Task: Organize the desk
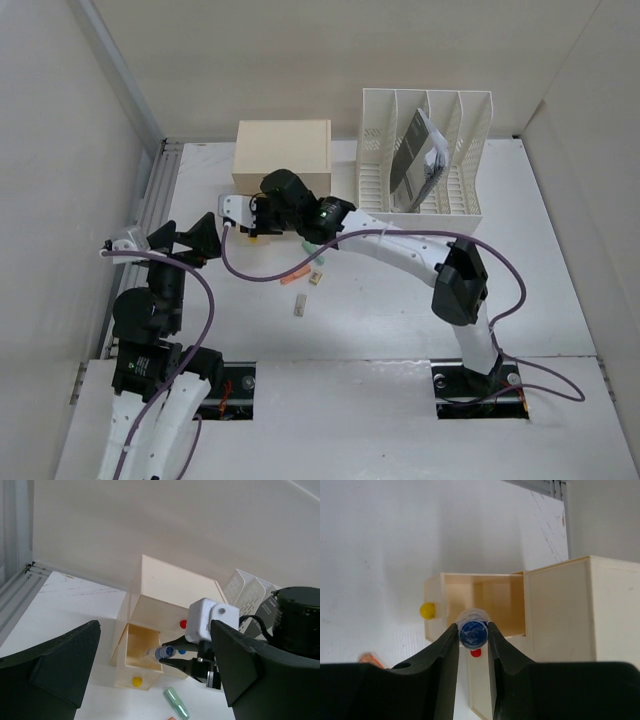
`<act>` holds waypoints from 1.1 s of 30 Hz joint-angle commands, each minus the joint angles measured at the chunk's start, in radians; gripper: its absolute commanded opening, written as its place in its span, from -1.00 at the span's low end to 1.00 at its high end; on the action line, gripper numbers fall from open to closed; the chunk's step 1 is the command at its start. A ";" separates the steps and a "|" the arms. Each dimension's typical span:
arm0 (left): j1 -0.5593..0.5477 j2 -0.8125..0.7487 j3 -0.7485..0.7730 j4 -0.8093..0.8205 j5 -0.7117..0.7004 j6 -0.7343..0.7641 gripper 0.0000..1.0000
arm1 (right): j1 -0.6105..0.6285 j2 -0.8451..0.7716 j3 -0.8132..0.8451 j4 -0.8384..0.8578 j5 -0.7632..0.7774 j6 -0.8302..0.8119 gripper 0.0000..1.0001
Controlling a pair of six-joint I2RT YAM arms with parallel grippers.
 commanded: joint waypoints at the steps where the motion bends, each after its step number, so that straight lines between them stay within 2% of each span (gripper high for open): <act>1: 0.002 -0.009 -0.005 0.042 -0.015 -0.003 0.80 | 0.016 0.005 0.065 0.055 0.067 -0.049 -0.86; 12: 0.002 -0.009 -0.005 0.042 -0.015 -0.003 0.80 | 0.086 0.062 0.005 0.170 0.312 -0.218 -0.81; 15: 0.002 -0.009 -0.005 0.042 -0.015 -0.003 0.80 | 0.086 0.088 0.018 0.170 0.337 -0.227 -0.63; 17: 0.002 -0.009 -0.005 0.042 -0.015 -0.003 0.80 | 0.086 0.099 0.027 0.170 0.337 -0.227 -0.35; 22: 0.002 -0.009 -0.005 0.042 -0.015 -0.003 0.80 | 0.096 0.099 0.036 0.151 0.337 -0.227 0.06; 28: 0.002 -0.009 -0.005 0.042 -0.015 -0.003 0.80 | 0.096 0.062 0.036 0.142 0.337 -0.207 0.21; 33: 0.002 -0.009 -0.005 0.042 -0.015 -0.003 0.80 | 0.096 0.028 0.045 0.121 0.327 -0.172 0.23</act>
